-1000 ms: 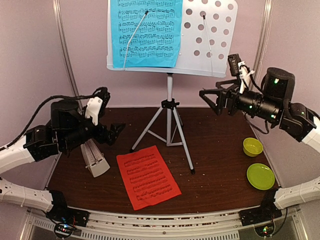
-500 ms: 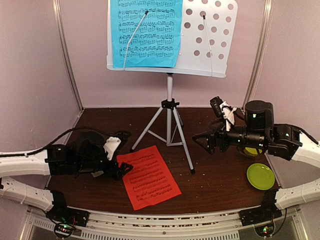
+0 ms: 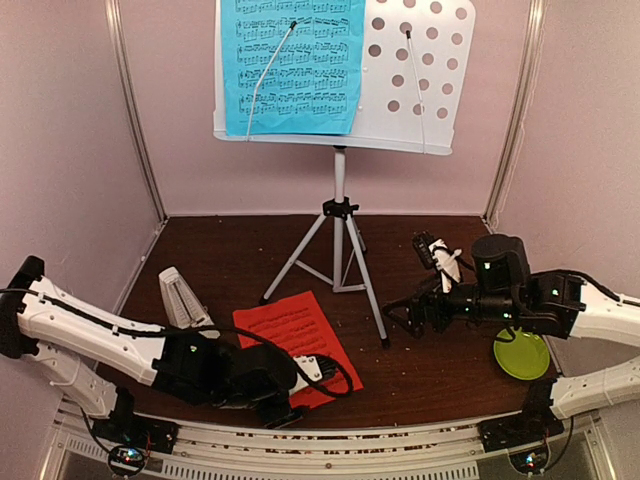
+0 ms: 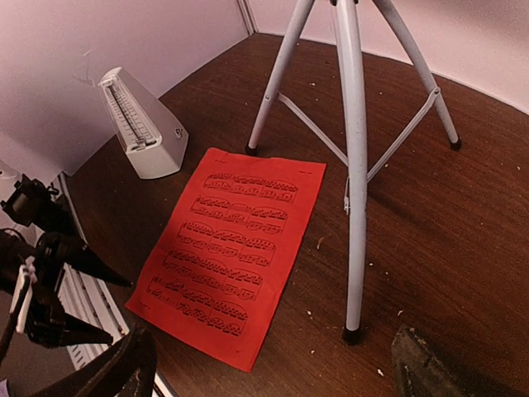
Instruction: Set up the instrument practice props
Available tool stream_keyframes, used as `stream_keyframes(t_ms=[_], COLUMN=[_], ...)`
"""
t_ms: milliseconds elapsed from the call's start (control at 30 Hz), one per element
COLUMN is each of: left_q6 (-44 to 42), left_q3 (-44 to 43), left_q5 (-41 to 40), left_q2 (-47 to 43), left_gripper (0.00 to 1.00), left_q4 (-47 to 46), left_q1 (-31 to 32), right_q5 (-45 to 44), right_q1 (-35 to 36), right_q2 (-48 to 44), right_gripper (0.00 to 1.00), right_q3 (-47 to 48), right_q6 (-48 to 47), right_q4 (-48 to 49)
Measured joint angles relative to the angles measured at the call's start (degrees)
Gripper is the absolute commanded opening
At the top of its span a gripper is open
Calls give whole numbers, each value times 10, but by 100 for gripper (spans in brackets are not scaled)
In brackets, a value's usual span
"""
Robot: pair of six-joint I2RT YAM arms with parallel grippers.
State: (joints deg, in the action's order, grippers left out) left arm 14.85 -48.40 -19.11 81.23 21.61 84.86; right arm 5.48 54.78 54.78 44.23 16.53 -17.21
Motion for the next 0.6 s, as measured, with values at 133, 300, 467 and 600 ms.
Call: stream_keyframes(t_ms=[133,300,467,600], left_q6=[1,2,9,15], left_q3=[-69,-149,-170,-179], left_q5=[-23,-56,-80,-103], left_q2=[73,166,208,232], left_gripper=[64,60,58,55], left_q4=[31,95,149,182], left_q1=[30,59,71,71], right_q5=[-28,-74,-117,-133], right_q1=[0,0,0,0], right_q2=[-9,-32,-50,-59], right_gripper=[100,100,100,100], right_q3=[-11,-14,-23,-49], right_q6=[31,58,77,92], right_q4=[3,2,4,12])
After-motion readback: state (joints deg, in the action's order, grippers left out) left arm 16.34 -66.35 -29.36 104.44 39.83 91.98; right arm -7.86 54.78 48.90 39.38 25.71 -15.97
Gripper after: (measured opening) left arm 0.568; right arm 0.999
